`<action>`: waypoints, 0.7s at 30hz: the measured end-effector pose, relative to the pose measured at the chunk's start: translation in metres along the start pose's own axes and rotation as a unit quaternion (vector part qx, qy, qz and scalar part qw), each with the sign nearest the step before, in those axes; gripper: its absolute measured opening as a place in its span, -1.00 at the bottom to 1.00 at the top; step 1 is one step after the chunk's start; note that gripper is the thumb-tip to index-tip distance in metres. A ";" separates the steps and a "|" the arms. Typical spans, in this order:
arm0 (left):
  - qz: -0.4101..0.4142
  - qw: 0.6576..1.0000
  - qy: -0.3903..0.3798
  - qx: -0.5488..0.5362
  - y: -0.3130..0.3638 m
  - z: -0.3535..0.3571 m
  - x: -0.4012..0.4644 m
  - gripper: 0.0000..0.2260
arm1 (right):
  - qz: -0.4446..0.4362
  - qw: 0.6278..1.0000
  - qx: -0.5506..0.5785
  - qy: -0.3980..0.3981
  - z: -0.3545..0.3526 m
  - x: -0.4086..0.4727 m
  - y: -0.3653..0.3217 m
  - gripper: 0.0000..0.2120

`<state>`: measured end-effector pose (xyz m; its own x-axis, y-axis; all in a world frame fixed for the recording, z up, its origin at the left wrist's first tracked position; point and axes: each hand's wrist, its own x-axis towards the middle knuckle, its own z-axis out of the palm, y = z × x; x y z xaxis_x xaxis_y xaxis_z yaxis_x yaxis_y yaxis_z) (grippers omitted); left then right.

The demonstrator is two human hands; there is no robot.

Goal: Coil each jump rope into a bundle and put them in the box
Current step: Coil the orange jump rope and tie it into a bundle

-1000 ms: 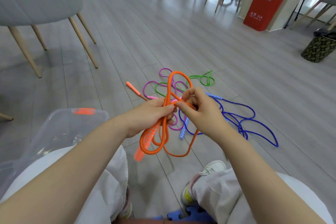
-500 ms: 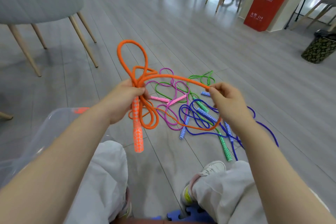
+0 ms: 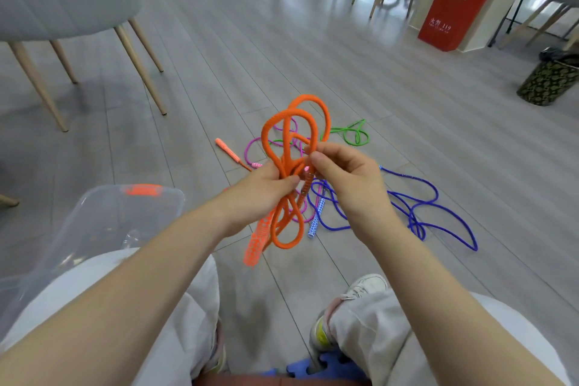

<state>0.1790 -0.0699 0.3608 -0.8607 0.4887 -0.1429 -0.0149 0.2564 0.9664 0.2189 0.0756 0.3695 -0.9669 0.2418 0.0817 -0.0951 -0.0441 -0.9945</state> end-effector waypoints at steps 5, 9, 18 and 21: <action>-0.011 0.998 -0.060 0.020 0.002 0.004 -0.003 -0.77 | -0.004 1.000 -0.014 0.009 -0.004 0.001 -0.002 -0.84; -0.028 0.995 -0.080 0.054 0.003 0.002 -0.005 -0.80 | -0.015 1.000 -0.007 0.004 -0.006 0.002 0.000 -0.89; -0.012 0.997 0.032 -0.064 0.004 -0.001 0.000 -0.82 | 0.116 0.990 -0.081 -0.027 -0.009 0.002 0.015 -0.82; -0.002 0.993 0.021 -0.120 0.002 -0.010 0.003 -0.77 | 0.148 0.952 -0.184 -0.194 -0.010 -0.003 0.023 -0.81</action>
<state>0.1708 -0.0765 0.3646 -0.8812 0.4509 -0.1418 -0.1340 0.0495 0.9897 0.2223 0.0839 0.3452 -0.9599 -0.1081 -0.2585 0.2152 0.3062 -0.9273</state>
